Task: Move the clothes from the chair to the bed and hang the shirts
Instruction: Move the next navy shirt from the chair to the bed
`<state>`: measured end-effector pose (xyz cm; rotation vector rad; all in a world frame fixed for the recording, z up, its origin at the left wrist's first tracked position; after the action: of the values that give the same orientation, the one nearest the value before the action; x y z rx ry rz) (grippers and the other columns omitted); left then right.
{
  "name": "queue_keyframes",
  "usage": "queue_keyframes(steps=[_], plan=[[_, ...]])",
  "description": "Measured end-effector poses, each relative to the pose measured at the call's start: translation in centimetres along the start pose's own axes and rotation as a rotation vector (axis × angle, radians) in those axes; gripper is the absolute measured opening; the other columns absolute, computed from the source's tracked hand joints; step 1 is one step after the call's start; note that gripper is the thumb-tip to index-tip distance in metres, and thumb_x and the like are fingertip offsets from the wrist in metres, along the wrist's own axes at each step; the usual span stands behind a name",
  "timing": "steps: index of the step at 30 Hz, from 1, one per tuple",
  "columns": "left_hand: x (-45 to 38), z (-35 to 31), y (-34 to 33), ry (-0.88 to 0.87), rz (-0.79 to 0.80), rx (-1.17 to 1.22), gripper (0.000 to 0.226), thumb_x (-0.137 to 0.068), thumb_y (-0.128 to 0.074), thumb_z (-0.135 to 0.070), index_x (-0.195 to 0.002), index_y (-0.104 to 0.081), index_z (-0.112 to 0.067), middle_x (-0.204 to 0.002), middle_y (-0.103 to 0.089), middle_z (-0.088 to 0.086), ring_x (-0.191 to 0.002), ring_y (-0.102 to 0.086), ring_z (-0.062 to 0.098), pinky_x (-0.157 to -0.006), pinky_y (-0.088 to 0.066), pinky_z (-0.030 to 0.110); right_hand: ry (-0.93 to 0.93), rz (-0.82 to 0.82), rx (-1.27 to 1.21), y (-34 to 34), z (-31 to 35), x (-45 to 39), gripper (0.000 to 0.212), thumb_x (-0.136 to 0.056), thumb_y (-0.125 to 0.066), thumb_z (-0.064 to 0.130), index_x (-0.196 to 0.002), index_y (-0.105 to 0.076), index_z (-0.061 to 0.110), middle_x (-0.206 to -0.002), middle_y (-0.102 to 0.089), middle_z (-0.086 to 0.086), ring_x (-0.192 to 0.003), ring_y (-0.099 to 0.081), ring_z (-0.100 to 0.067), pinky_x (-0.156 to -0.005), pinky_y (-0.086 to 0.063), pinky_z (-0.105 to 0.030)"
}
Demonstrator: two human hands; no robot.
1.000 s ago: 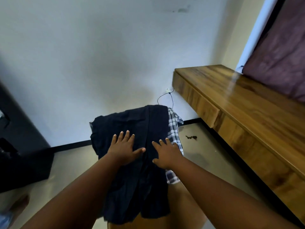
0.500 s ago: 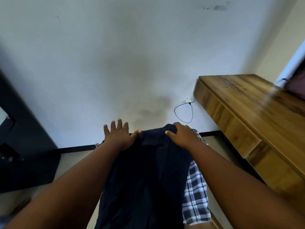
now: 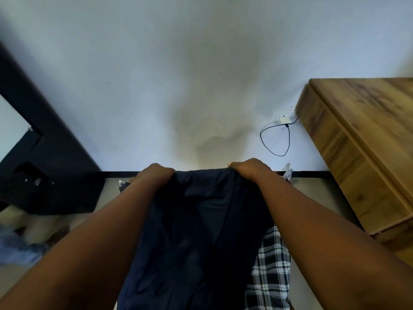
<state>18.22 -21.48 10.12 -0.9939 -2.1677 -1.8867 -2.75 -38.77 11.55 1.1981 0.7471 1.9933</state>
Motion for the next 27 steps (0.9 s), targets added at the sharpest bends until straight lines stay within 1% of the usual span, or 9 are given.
queue_keyframes(steps=[3, 6, 9, 11, 13, 17, 21, 24, 27], plan=[[0.9, -0.5, 0.0, 0.067, -0.021, 0.132, 0.028, -0.074, -0.058, -0.039, -0.089, -0.056, -0.015, -0.093, -0.062, 0.009, -0.086, -0.060, 0.028, -0.081, -0.048, 0.035, -0.056, 0.018, -0.049, -0.6, -0.2, -1.6, 0.048, -0.057, -0.054, 0.048, -0.093, -0.062, 0.018, -0.102, -0.065, -0.006, -0.098, -0.060, -0.031, -0.092, -0.047, -0.043], [1.4, -1.1, 0.1, 0.066, -0.047, 0.204, 0.016, -0.081, -0.058, -0.025, -0.087, -0.054, -0.010, -0.087, -0.061, 0.008, -0.080, -0.058, 0.026, -0.069, -0.042, 0.031, -0.089, -0.038, -0.122, -0.4, -0.2, -1.7, 0.031, -0.070, -0.058, 0.036, -0.090, -0.059, 0.013, -0.099, -0.063, -0.008, -0.095, -0.060, -0.033, -0.095, -0.046, -0.044], [1.3, -0.8, -0.3, 0.016, -0.117, 0.229, 0.021, -0.077, -0.055, -0.028, -0.089, -0.061, -0.011, -0.098, -0.065, 0.010, -0.087, -0.060, 0.032, -0.078, -0.046, 0.035, -0.055, -0.203, -0.248, -0.2, -0.5, -0.2, 0.019, -0.087, -0.053, 0.028, -0.083, -0.056, 0.010, -0.098, -0.062, -0.011, -0.099, -0.059, -0.035, -0.099, -0.041, -0.045], [2.5, -0.4, -0.6, -0.014, -0.264, 0.296, 0.027, -0.083, -0.057, -0.039, -0.099, -0.069, -0.021, -0.112, -0.065, 0.005, -0.105, -0.060, 0.035, -0.096, -0.043, 0.042, 0.067, -0.354, -0.307, -0.5, -0.8, 1.0, 0.021, -0.092, -0.047, 0.024, -0.080, -0.060, 0.013, -0.088, -0.061, -0.010, -0.091, -0.057, -0.033, -0.097, -0.036, -0.043], [4.0, -0.4, -0.6, -0.083, -0.459, 0.403, 0.028, -0.092, -0.055, -0.042, -0.108, -0.071, -0.025, -0.120, -0.061, 0.004, -0.111, -0.058, 0.034, -0.101, -0.037, 0.042, 0.239, -0.507, -0.381, -0.6, -0.7, 2.3, 0.027, -0.096, -0.046, 0.024, -0.073, -0.058, 0.016, -0.071, -0.055, -0.004, -0.075, -0.051, -0.030, -0.094, -0.034, -0.040], [7.5, 0.3, -0.3, -0.255, -0.693, 0.607, 0.031, -0.099, -0.049, -0.035, -0.115, -0.068, -0.016, -0.122, -0.057, 0.006, -0.109, -0.057, 0.028, -0.100, -0.038, 0.036, 0.509, -0.663, -0.628, -1.5, -1.0, 4.3, 0.024, -0.100, -0.046, 0.028, -0.084, -0.058, 0.015, -0.072, -0.055, 0.000, -0.075, -0.055, -0.030, -0.075, -0.046, -0.040], [11.1, 2.2, -0.4, -0.361, -0.755, 0.767, 0.028, -0.104, -0.042, -0.025, -0.113, -0.058, -0.004, -0.101, -0.062, 0.007, -0.098, -0.057, 0.027, -0.085, -0.039, 0.031, 0.629, -0.858, -0.698, -3.1, -1.0, 8.1, 0.032, -0.098, -0.036, 0.027, -0.098, -0.052, 0.000, -0.076, -0.049, -0.003, -0.066, -0.047, -0.025, -0.059, -0.033, -0.034], [13.4, 4.5, -0.9, -0.468, -0.750, 0.673, 0.027, -0.105, -0.038, -0.024, -0.111, -0.050, -0.001, -0.090, -0.055, 0.007, -0.088, -0.057, 0.035, -0.079, -0.039, 0.040, 0.662, -0.771, -0.712, -4.6, -1.1, 11.3, 0.032, -0.098, -0.036, 0.030, -0.103, -0.048, 0.000, -0.074, -0.050, -0.008, -0.066, -0.051, -0.030, -0.060, -0.036, -0.038], [15.4, 8.6, -2.4, -0.656, -0.707, 0.368, 0.045, -0.099, -0.047, -0.041, -0.115, -0.052, 0.000, -0.095, -0.065, 0.022, -0.088, -0.061, 0.043, -0.073, -0.044, 0.042, 0.597, -0.464, -0.405, -6.7, -2.5, 14.3, 0.040, -0.099, -0.045, 0.047, -0.114, -0.046, 0.010, -0.093, -0.061, -0.014, -0.091, -0.061, -0.039, -0.069, -0.038, -0.037]])
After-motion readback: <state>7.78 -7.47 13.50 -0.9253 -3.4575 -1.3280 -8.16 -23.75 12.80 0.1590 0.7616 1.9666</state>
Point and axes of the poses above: each hand's wrist, its own x-axis away from the middle knuckle, its own y-axis out of the back of the hand, z = x × y, the point moved 1 cm from there along -x, towards the middle knuckle
